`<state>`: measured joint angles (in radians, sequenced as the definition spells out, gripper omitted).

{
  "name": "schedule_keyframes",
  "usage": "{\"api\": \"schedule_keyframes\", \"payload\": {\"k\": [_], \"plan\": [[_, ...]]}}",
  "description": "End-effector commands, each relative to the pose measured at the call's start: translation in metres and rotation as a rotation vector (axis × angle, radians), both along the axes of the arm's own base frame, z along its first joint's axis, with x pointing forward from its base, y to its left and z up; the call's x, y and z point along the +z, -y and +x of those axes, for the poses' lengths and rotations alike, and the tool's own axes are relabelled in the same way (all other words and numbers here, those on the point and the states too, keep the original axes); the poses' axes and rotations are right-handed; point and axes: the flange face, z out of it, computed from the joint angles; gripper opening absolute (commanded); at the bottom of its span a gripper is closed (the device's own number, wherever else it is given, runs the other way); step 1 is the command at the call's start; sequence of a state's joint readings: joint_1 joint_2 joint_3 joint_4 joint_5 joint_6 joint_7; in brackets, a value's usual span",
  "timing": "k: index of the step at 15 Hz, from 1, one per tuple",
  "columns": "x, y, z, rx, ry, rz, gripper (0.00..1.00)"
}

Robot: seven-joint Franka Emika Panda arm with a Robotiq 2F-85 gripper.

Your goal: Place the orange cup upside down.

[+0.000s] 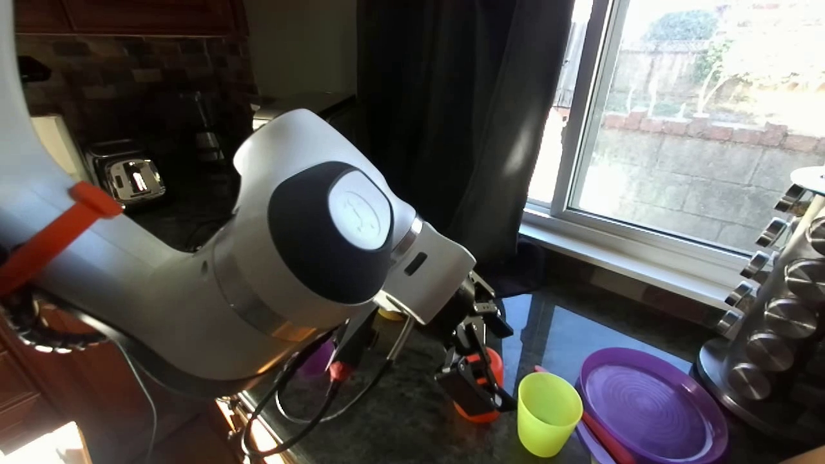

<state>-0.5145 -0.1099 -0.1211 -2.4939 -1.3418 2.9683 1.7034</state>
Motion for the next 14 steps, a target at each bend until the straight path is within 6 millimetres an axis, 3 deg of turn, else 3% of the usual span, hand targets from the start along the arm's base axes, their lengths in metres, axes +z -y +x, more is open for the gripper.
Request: {"api": "schedule_keyframes", "payload": {"k": [1, 9, 12, 14], "plan": [[0.004, -0.012, -0.006, 0.092, -0.045, 0.031, 1.0], [0.005, -0.039, -0.014, 0.297, -0.133, 0.094, 1.0], [0.021, -0.042, -0.02, 0.37, -0.149, 0.126, 1.0], [0.04, -0.034, -0.024, 0.402, -0.173, 0.134, 1.0]]}}
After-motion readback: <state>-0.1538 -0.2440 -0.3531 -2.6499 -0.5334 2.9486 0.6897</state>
